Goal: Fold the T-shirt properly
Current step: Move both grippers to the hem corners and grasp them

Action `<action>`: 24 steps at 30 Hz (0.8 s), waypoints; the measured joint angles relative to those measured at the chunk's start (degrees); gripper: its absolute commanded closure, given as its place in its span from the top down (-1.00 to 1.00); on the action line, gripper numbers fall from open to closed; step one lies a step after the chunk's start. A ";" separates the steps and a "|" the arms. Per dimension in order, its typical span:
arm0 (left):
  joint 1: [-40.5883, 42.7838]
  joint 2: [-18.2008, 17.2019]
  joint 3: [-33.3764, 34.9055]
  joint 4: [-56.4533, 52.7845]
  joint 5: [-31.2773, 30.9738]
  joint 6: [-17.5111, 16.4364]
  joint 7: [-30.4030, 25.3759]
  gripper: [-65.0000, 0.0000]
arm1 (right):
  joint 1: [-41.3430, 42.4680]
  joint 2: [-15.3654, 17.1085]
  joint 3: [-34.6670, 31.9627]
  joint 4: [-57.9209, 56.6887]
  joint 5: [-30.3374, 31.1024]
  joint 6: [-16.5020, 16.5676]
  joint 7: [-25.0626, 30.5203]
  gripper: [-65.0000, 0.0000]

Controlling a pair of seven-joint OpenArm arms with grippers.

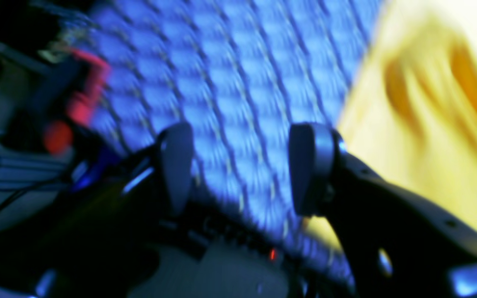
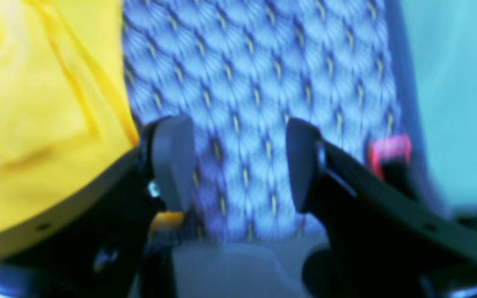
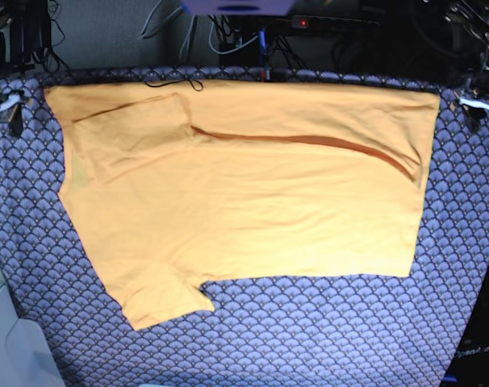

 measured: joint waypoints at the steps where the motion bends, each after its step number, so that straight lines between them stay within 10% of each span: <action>1: -1.33 -0.63 1.57 -0.07 0.02 -0.37 0.17 0.10 | 1.70 1.66 -1.46 0.00 -0.22 0.00 -1.68 0.11; 11: -18.29 -0.39 17.79 -2.69 19.65 -0.79 -0.52 0.10 | 27.54 8.83 -20.20 -15.98 -6.47 -0.20 -7.54 0.11; 24: -32.33 1.68 20.17 -16.61 30.05 -0.83 -1.25 0.10 | 51.82 3.30 -31.43 -51.98 -27.41 -0.09 13.33 0.11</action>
